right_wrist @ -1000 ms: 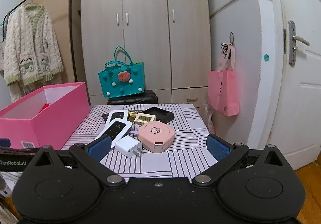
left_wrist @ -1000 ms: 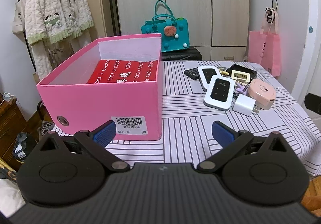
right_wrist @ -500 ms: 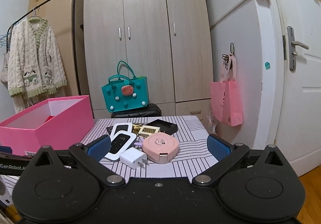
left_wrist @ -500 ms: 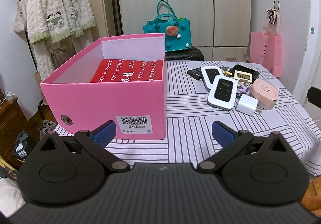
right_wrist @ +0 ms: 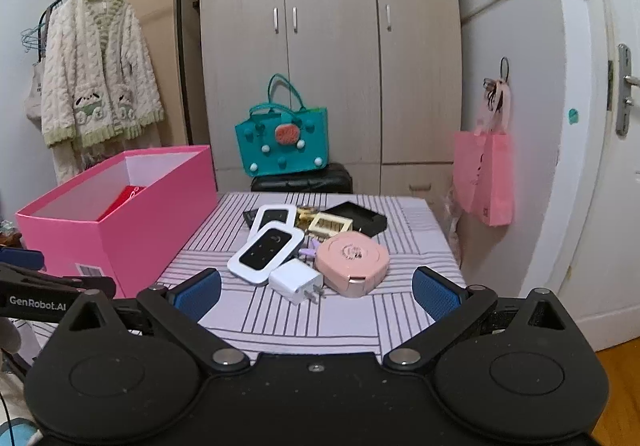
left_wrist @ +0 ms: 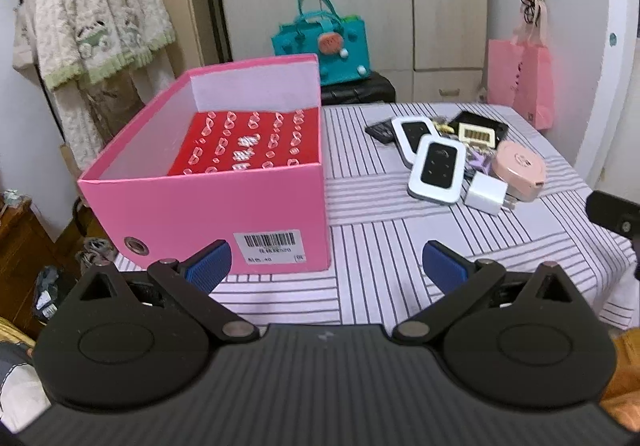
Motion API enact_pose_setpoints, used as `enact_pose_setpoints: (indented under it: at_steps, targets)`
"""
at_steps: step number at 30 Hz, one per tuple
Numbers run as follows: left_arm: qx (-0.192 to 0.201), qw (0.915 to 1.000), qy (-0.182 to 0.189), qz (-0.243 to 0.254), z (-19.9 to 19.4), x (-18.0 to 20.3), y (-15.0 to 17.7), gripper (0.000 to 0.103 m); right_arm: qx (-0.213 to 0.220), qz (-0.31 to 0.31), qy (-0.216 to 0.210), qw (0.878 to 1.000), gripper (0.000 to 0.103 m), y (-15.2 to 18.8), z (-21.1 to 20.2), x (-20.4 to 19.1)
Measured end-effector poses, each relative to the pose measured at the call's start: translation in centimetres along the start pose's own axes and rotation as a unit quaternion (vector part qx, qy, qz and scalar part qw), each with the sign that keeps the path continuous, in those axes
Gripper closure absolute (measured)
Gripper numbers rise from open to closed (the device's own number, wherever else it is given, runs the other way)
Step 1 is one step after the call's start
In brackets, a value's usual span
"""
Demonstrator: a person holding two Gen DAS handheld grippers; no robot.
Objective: Organize rigid objects
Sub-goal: 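Clamp the pink box wall with the left tool while the right tool approaches the pink tape measure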
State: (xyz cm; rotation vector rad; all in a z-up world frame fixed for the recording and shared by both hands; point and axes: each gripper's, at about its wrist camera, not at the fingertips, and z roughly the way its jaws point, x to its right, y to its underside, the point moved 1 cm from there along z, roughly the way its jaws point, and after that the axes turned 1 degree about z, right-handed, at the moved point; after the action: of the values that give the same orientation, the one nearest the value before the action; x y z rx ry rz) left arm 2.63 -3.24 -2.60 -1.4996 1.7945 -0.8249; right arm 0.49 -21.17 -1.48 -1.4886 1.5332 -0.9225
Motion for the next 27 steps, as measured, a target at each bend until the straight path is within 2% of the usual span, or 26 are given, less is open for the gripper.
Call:
enact_pose_setpoints:
  at_steps: [3,8,13,15,18,23,27]
  targets:
    - [-0.011,0.9997,0.022,0.001,0.1,-0.2,-0.2,0.000,-0.006,-0.003,0.002,1.000,0.000,-0.5,-0.1,-0.2]
    - [-0.006,0.9995,0.030,0.011,0.0,-0.7,-0.5,0.000,-0.007,-0.005,-0.014,1.000,0.000,-0.5,-0.1,-0.3]
    - [-0.002,0.9991,0.037,0.019,0.3,-1.5,-1.3,0.000,-0.032,-0.002,-0.012,0.999,0.001,-0.7,1.4,-0.4]
    - [-0.008,0.9984,0.052,0.021,0.4,-2.0,-1.9,0.000,-0.039,0.000,-0.017,0.999,0.001,-1.1,1.8,-0.6]
    - [-0.017,0.9970,0.072,0.022,0.4,-3.1,-3.1,0.000,-0.040,0.013,-0.033,0.999,0.001,-2.0,1.9,-0.5]
    - [0.001,0.9959,0.070,0.057,-0.4,-5.9,-6.1,0.001,-0.041,0.038,-0.064,0.996,0.002,-3.9,2.7,0.1]
    - [0.001,0.9925,0.096,0.077,-0.5,-9.6,-8.8,0.001,-0.054,0.048,-0.038,0.997,0.004,-4.4,5.0,0.7]
